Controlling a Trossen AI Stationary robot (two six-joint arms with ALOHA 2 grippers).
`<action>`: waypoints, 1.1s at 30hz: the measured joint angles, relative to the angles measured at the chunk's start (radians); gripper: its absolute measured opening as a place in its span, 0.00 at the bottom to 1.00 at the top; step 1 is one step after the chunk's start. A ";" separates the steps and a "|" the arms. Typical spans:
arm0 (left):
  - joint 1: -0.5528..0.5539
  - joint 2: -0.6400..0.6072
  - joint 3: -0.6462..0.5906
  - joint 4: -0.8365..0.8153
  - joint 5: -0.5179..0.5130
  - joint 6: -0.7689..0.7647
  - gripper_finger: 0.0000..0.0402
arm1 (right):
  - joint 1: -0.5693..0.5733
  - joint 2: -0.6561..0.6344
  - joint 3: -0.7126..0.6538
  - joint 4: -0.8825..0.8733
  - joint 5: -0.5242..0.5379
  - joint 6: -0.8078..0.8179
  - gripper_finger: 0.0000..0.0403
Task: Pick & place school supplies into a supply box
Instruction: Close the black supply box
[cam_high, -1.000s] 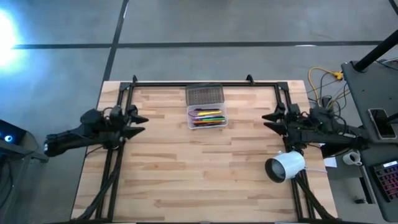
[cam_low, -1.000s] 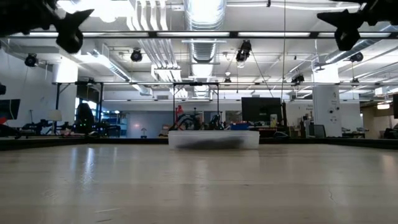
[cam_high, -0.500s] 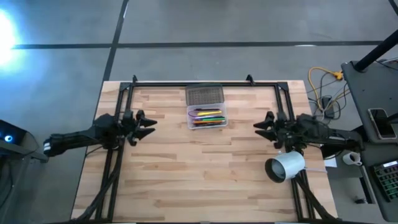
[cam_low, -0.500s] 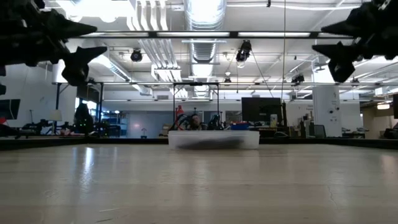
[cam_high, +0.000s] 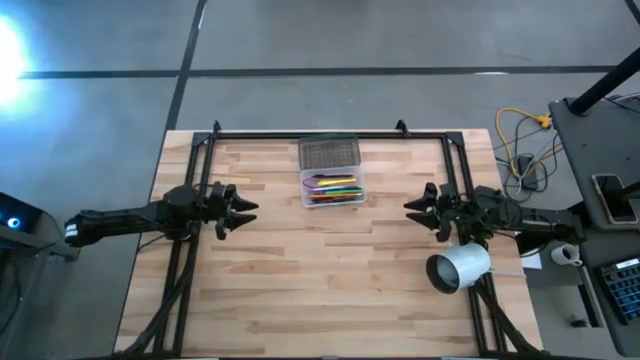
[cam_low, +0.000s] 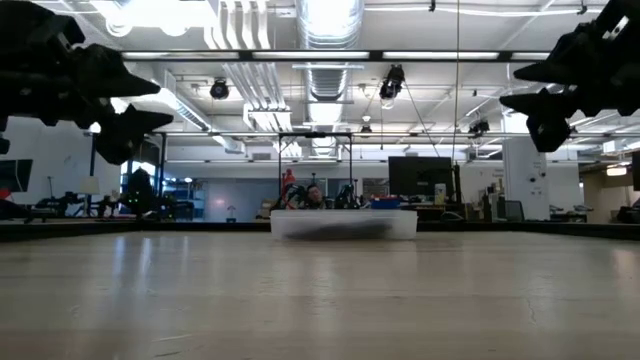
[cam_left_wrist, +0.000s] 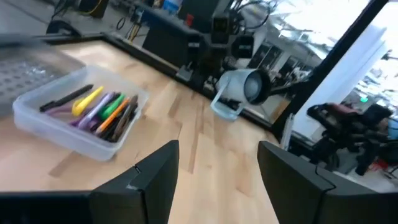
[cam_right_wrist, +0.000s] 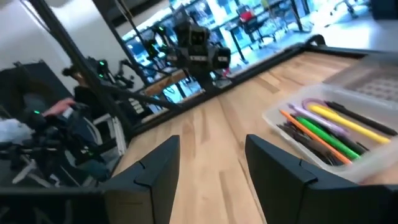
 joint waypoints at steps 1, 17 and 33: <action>-0.002 -0.020 0.000 -0.016 0.000 0.000 0.50 | 0.002 -0.001 0.000 0.005 -0.001 0.000 0.43; -0.019 -0.146 0.000 -0.031 -0.002 -0.001 0.50 | 0.044 -0.001 -0.017 0.045 -0.008 0.000 0.43; -0.018 -0.101 0.000 -0.032 -0.001 0.000 0.50 | 0.064 0.017 -0.017 0.046 -0.010 0.000 0.43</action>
